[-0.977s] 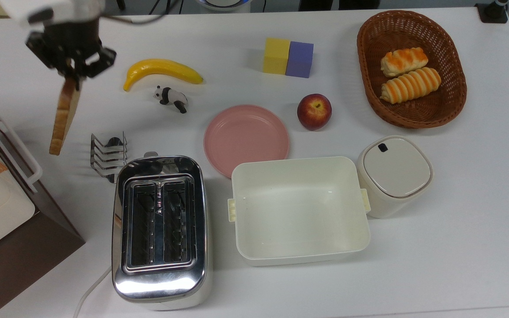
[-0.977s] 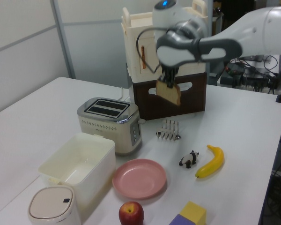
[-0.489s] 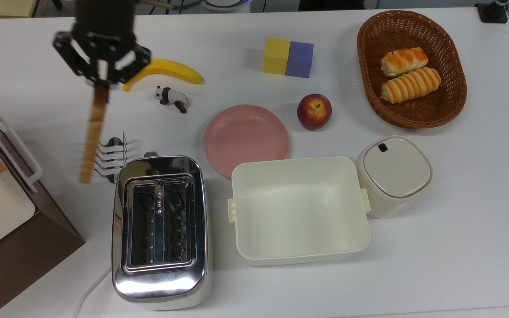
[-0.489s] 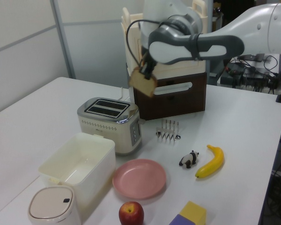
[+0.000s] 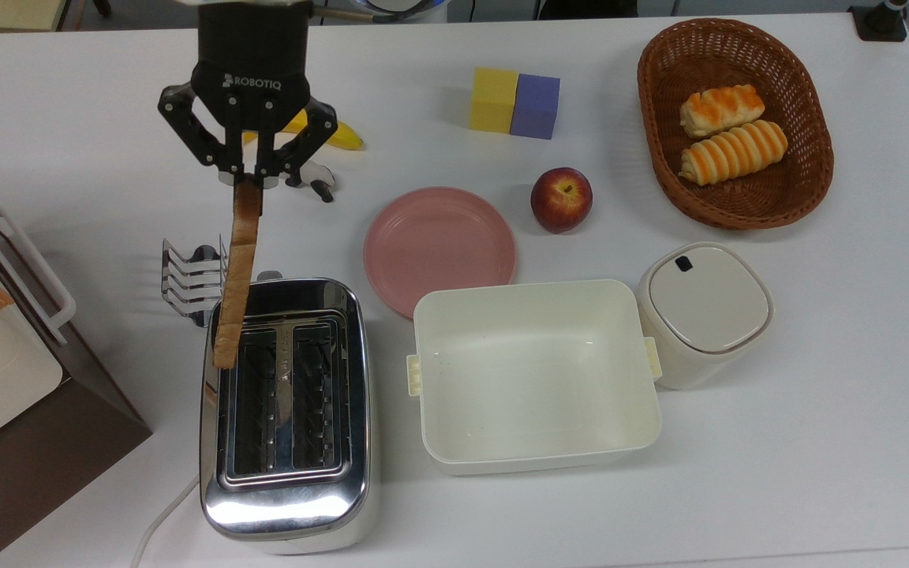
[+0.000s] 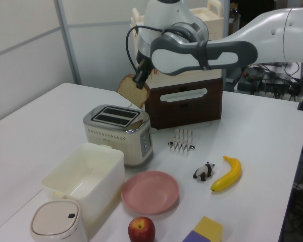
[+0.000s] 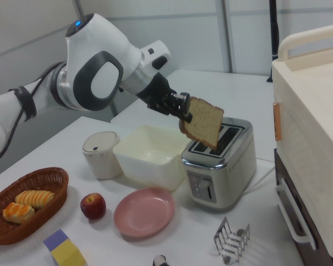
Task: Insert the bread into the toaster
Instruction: 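Carry the bread slice over the toaster slot, edge down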
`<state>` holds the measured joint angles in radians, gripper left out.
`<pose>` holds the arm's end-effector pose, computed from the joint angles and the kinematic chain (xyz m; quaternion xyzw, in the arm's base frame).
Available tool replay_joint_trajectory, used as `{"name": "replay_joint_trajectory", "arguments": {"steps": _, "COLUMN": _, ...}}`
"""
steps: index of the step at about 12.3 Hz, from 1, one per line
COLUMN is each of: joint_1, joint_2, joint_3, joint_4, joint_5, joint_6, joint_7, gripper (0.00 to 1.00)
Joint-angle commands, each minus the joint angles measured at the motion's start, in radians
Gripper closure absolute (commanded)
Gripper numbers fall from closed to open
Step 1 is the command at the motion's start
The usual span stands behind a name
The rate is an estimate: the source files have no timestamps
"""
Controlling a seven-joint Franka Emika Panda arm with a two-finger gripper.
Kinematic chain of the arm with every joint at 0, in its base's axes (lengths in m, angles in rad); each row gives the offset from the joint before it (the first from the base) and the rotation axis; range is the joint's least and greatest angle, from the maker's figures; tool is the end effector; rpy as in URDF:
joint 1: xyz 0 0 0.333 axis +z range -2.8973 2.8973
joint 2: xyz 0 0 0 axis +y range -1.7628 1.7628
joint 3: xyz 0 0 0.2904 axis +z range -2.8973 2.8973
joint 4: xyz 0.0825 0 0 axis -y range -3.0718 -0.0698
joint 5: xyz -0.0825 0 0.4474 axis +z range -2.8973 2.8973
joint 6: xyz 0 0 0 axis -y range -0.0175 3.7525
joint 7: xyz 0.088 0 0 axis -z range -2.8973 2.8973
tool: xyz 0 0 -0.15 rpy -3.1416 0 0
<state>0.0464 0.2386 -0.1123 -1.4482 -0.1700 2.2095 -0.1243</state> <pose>0.7518 -0.0532 0.5421 0.9597 0.0642 0.2480 0.1154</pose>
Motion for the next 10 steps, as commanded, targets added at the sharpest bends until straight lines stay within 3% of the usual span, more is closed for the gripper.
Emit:
{"name": "replay_joint_trajectory", "arguments": {"steps": 1, "joint_1": 0.0, "joint_2": 0.03, "joint_3": 0.037, "joint_4": 0.067, "joint_5": 0.021, "joint_6": 0.007, "joint_7": 0.025, "gripper": 1.0}}
{"name": "replay_joint_trajectory", "arguments": {"steps": 7, "joint_1": -0.036, "joint_2": 0.053, "joint_3": 0.134, "joint_4": 0.066, "joint_5": 0.024, "joint_6": 0.009, "joint_7": 0.072, "gripper": 1.0}}
{"name": "replay_joint_trajectory", "arguments": {"steps": 10, "joint_1": -0.048, "joint_2": 0.073, "joint_3": 0.134, "joint_4": 0.068, "joint_5": 0.023, "joint_6": 0.01, "joint_7": 0.069, "gripper": 1.0}}
